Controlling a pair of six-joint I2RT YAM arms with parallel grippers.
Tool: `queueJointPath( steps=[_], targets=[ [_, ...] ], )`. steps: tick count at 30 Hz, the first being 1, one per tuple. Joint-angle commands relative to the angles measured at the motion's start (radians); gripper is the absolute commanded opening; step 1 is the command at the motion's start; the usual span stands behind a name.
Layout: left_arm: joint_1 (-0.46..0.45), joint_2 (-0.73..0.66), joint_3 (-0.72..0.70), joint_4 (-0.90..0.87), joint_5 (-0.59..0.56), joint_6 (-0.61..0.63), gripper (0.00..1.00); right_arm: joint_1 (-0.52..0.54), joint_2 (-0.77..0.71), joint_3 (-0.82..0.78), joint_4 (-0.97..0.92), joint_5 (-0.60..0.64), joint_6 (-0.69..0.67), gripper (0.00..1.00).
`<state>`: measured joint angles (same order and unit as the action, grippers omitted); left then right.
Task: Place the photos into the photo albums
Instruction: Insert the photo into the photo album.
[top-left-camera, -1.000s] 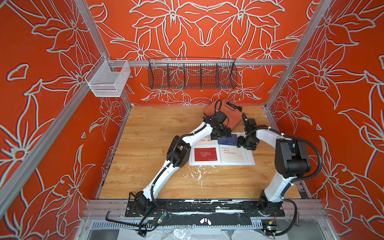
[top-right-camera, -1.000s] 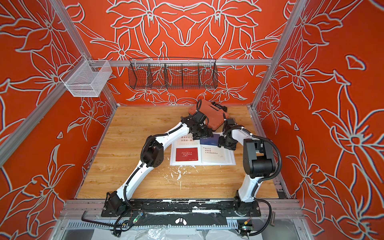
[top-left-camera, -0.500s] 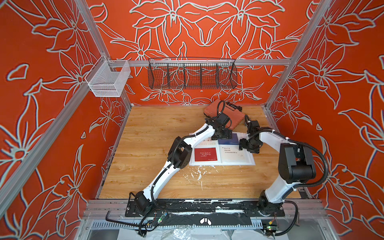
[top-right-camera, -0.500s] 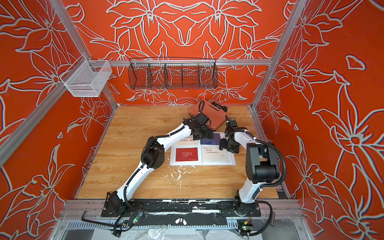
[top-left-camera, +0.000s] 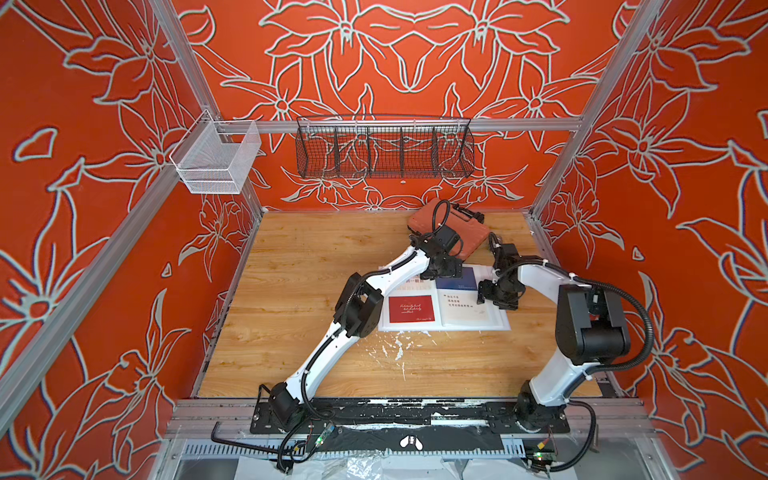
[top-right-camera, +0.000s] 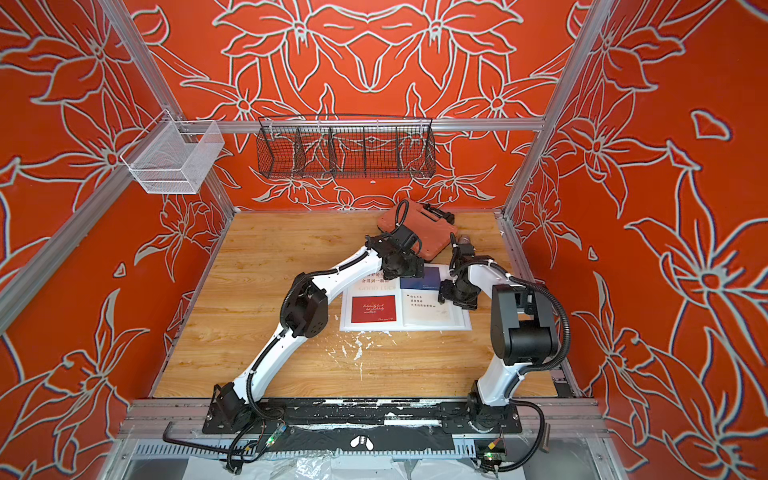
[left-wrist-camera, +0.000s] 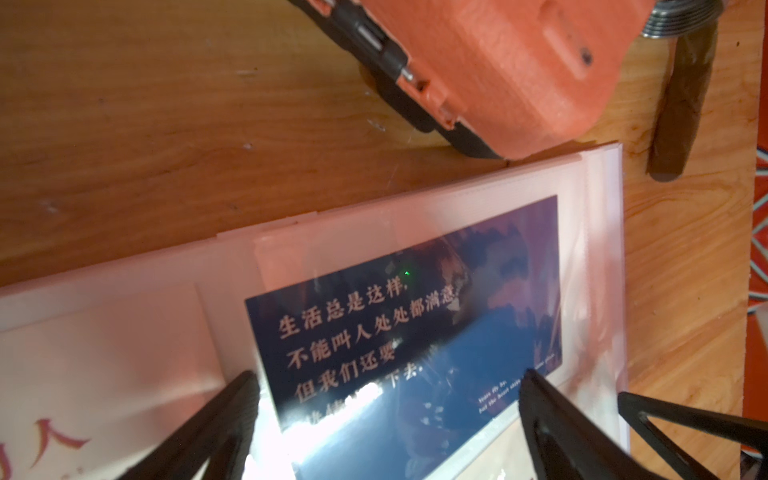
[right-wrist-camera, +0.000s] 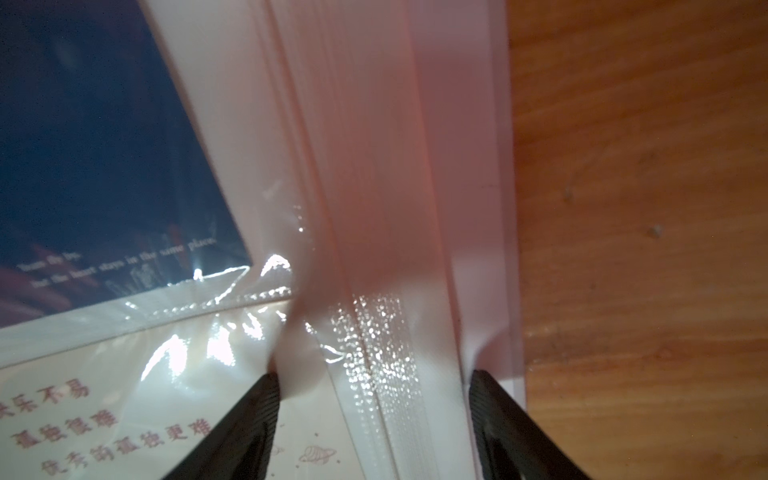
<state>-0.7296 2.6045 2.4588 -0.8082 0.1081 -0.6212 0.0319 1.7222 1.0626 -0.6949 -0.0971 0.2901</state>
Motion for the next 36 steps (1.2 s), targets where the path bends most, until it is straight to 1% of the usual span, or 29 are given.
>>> queueJointPath(
  steps=[1,12,16,21,26,29,32,34,36],
  targets=[
    [-0.011,-0.020,0.007,-0.017,0.012,-0.011,0.95,-0.006,0.034,-0.010,-0.028,0.016,-0.020,0.75],
    [-0.026,-0.001,0.022,0.055,0.101,-0.019,0.95,-0.015,0.033,-0.024,-0.029,0.016,-0.029,0.74],
    [-0.037,0.017,0.016,0.068,0.109,-0.023,0.96,-0.017,0.031,-0.021,-0.031,0.013,-0.032,0.74],
    [-0.037,0.020,0.020,0.049,0.077,-0.019,0.97,-0.021,0.020,-0.025,-0.031,0.010,-0.038,0.74],
    [-0.027,0.002,0.054,-0.012,-0.024,0.018,0.97,-0.027,-0.023,-0.026,-0.028,0.003,-0.035,0.74],
    [0.007,-0.060,-0.006,-0.014,-0.048,0.013,0.98,-0.042,-0.083,-0.024,-0.025,-0.012,-0.035,0.75],
    [0.038,-0.156,-0.124,0.028,-0.051,0.018,1.00,-0.059,-0.137,-0.012,-0.028,-0.035,-0.047,0.77],
    [0.050,-0.219,-0.189,0.048,-0.038,0.040,0.98,-0.067,-0.161,-0.006,-0.026,-0.049,-0.060,0.81],
    [0.062,-0.272,-0.234,0.029,-0.037,0.052,0.98,-0.078,-0.160,0.003,-0.028,-0.064,-0.076,0.85]
  ],
)
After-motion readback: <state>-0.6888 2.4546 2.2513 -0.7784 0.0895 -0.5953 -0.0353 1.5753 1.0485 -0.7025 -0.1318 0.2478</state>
